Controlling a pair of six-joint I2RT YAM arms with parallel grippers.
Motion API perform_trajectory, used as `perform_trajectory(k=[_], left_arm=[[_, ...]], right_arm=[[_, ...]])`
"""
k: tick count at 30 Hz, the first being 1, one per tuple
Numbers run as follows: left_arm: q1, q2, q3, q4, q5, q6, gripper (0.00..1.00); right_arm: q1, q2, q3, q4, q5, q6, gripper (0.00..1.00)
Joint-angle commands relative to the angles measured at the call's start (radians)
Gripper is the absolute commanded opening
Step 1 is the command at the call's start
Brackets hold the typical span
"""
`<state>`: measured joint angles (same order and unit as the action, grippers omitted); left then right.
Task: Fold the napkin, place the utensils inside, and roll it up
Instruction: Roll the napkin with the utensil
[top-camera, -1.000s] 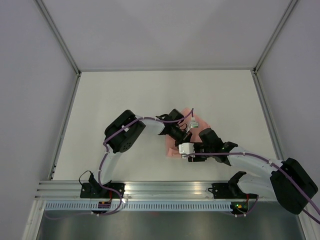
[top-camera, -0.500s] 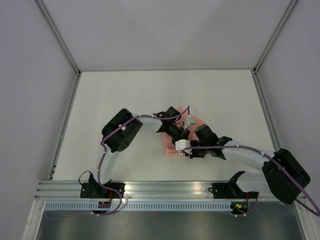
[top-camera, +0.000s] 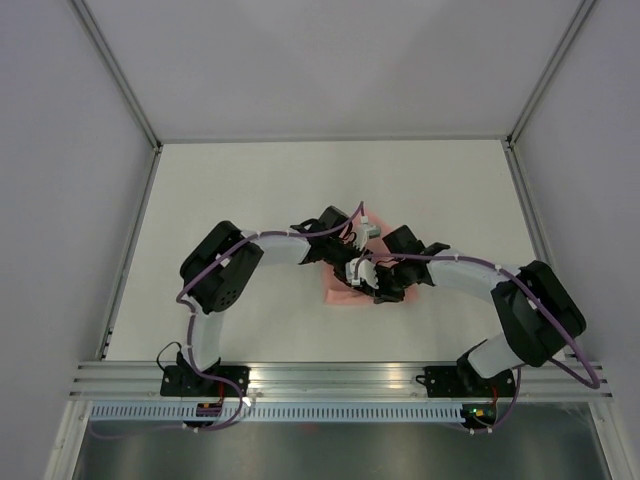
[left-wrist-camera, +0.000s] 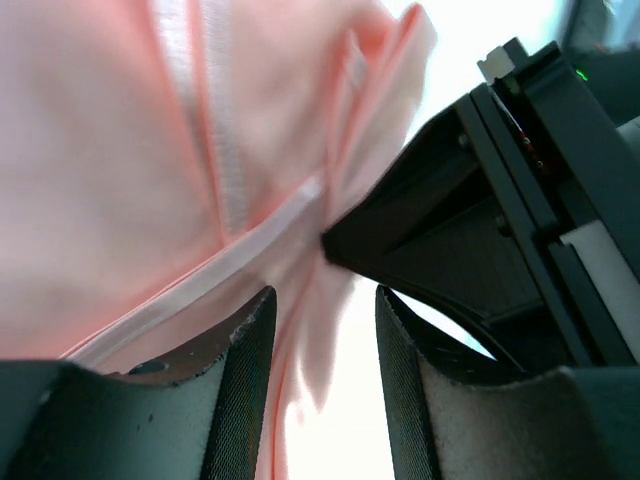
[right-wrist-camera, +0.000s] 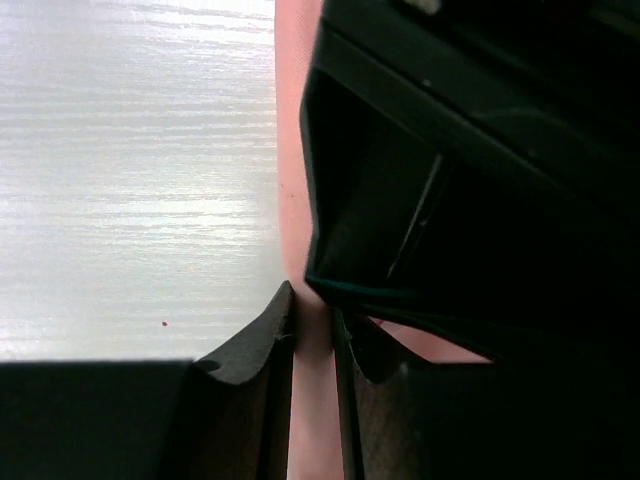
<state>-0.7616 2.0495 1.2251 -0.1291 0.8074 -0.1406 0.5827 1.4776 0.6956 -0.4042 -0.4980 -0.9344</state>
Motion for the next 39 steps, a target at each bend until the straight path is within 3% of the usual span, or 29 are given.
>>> perform_trajectory(k=[1,7,11,19,24,29,39], left_arm=[[0.025,-0.128,-0.061,0.193,-0.238,-0.103,0.49],[0.054,-0.288,-0.262,0.433,-0.462,-0.168,0.48],[0.053,-0.383,-0.395,0.575,-0.534,-0.162,0.48],[-0.086,-0.492,-0.596,0.804,-0.775,0.075,0.47],[-0.278,-0.476,-0.592,0.79,-0.94,0.31,0.49],[-0.433,-0.401,-0.564,0.79,-1.019,0.516,0.5],[-0.542,-0.319,-0.599,0.888,-1.034,0.69,0.57]], right_arm=[[-0.046,0.142,0.018,-0.157,-0.103,-0.081,0.08],[-0.17,0.338,0.192,-0.388,-0.218,-0.207,0.08],[-0.222,0.447,0.294,-0.493,-0.257,-0.271,0.08],[-0.265,0.57,0.395,-0.608,-0.287,-0.305,0.08],[-0.268,0.593,0.416,-0.613,-0.287,-0.294,0.08],[-0.271,0.601,0.427,-0.61,-0.289,-0.276,0.08],[-0.277,0.618,0.444,-0.617,-0.292,-0.267,0.08]])
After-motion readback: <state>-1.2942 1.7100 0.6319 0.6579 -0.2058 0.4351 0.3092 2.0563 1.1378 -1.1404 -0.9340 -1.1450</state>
